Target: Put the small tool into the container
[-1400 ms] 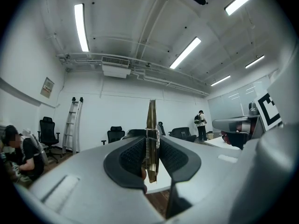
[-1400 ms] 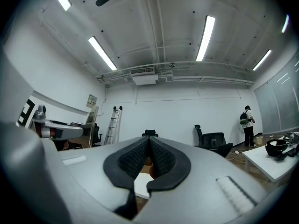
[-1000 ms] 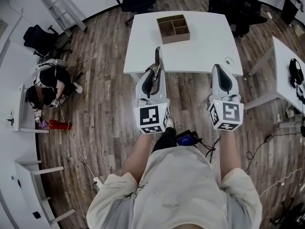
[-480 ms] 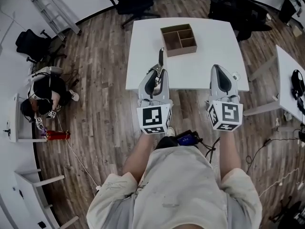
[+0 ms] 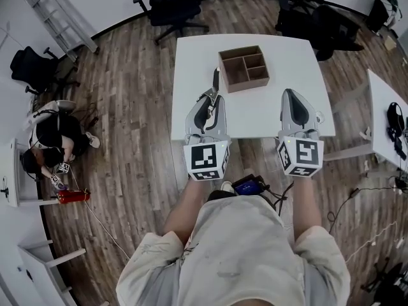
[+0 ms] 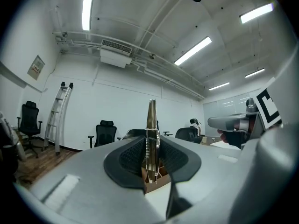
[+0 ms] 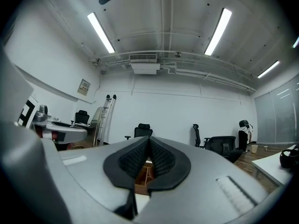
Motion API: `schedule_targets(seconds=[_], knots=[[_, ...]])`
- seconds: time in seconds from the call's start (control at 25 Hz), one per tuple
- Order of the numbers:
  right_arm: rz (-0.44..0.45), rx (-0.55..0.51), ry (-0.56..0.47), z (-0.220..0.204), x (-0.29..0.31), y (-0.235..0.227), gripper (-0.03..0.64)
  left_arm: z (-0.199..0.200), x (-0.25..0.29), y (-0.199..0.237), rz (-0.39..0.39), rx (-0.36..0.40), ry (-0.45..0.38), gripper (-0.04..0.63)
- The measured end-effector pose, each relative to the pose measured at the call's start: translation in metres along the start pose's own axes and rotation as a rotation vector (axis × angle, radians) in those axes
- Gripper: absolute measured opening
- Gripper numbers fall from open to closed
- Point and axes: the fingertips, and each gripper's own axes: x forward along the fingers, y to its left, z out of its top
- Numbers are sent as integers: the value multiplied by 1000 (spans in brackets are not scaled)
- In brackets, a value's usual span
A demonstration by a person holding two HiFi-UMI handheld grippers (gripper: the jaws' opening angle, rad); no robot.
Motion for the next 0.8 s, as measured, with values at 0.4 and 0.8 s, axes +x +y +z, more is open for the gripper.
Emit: schedule_targets(seconds=[0.4, 0.8], knots=[[-27, 6, 21, -30, 141, -122, 5, -19, 193, -26, -45, 2, 25, 104], [-5, 58, -4, -42, 303, -363, 5, -9, 458, -135, -38, 67, 55, 104]])
